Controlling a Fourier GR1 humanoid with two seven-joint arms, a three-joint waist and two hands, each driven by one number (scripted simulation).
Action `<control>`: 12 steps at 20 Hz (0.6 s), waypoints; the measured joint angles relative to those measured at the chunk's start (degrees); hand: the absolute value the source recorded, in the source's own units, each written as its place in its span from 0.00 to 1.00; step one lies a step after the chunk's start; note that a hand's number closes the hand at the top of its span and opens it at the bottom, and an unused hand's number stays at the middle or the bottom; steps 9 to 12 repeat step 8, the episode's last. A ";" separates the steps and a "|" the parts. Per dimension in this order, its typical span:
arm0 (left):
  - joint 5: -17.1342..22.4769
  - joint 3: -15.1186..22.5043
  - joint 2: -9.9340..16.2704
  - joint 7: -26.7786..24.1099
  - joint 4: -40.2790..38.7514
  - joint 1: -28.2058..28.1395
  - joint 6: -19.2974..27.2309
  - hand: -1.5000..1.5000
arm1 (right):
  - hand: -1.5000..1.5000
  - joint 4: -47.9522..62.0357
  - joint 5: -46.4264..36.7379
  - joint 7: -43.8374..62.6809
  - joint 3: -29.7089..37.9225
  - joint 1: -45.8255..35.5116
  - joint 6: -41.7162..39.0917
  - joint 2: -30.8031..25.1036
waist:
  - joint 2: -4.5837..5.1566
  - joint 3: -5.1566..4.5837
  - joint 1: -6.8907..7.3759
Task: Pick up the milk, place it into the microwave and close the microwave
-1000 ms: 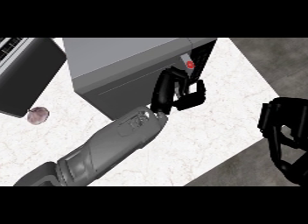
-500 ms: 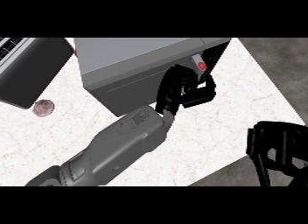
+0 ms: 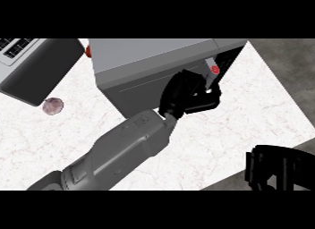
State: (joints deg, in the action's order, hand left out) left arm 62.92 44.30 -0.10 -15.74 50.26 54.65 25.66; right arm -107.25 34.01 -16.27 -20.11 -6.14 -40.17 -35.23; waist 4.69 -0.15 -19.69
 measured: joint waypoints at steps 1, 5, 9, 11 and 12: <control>0.45 0.14 0.00 -0.17 -0.22 -0.05 -1.11 1.00 | 1.00 -0.68 -0.27 0.06 -0.31 0.63 0.44 0.24 | -0.11 0.01 0.26; 1.71 0.61 0.02 -1.37 -1.04 -0.39 -5.40 1.00 | 1.00 -3.39 -1.48 0.28 -1.36 2.78 2.28 1.20 | -0.33 -0.01 1.15; 2.50 0.98 0.02 -2.34 -1.71 -0.71 -7.99 1.00 | 1.00 -5.57 -2.53 0.54 -2.37 4.38 3.74 2.01 | -0.52 -0.03 1.71; 2.50 0.98 0.02 -2.34 -1.71 -0.71 -7.99 1.00 | 1.00 -5.57 -2.53 0.54 -2.37 4.38 3.74 2.01 | -0.52 -0.03 1.71; 2.50 0.98 0.02 -2.34 -1.71 -0.71 -7.99 1.00 | 1.00 -5.57 -2.53 0.54 -2.37 4.38 3.74 2.01 | -0.52 -0.03 1.71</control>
